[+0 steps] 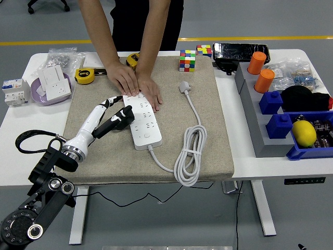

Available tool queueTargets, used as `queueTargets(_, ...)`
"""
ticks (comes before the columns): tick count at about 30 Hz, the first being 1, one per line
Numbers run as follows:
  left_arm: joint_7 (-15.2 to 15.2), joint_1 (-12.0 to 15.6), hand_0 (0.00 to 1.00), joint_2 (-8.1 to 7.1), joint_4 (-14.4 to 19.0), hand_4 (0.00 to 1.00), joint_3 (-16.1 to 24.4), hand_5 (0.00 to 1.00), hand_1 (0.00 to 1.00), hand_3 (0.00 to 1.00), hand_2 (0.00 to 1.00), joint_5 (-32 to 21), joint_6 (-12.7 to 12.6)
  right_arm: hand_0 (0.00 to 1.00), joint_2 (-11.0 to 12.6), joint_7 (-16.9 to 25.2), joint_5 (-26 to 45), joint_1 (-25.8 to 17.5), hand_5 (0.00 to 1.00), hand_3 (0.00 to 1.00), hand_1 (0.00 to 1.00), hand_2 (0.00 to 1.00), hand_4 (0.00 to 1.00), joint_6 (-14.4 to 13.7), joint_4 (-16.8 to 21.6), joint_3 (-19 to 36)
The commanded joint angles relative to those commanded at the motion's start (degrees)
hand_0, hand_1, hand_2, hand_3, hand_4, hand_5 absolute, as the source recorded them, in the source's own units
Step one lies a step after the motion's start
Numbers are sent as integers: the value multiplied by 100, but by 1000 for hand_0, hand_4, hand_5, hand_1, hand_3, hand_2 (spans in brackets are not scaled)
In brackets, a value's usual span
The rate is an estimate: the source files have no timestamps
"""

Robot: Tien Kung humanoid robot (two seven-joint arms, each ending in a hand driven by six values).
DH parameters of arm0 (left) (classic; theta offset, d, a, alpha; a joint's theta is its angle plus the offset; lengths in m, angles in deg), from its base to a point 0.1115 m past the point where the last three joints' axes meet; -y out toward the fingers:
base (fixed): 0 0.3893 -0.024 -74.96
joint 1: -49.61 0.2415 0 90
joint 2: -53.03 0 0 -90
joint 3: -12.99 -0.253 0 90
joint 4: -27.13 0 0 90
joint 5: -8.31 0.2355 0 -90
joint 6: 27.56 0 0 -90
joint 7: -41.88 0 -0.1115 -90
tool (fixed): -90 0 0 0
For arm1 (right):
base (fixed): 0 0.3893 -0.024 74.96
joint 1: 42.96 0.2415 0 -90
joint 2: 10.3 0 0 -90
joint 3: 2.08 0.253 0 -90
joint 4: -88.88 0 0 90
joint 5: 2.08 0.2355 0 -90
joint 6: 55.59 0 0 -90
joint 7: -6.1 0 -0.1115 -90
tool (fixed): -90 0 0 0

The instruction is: Pick up the plug,place it near the board,insert it into the board,press the button

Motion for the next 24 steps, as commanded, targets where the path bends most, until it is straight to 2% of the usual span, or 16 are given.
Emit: queueTargets(24,32,-210,998,-9,-379,998,-428,998,998,922,968,4,87,846,27,-13,-41,4,918,774,755,742,998,9,0,-18)
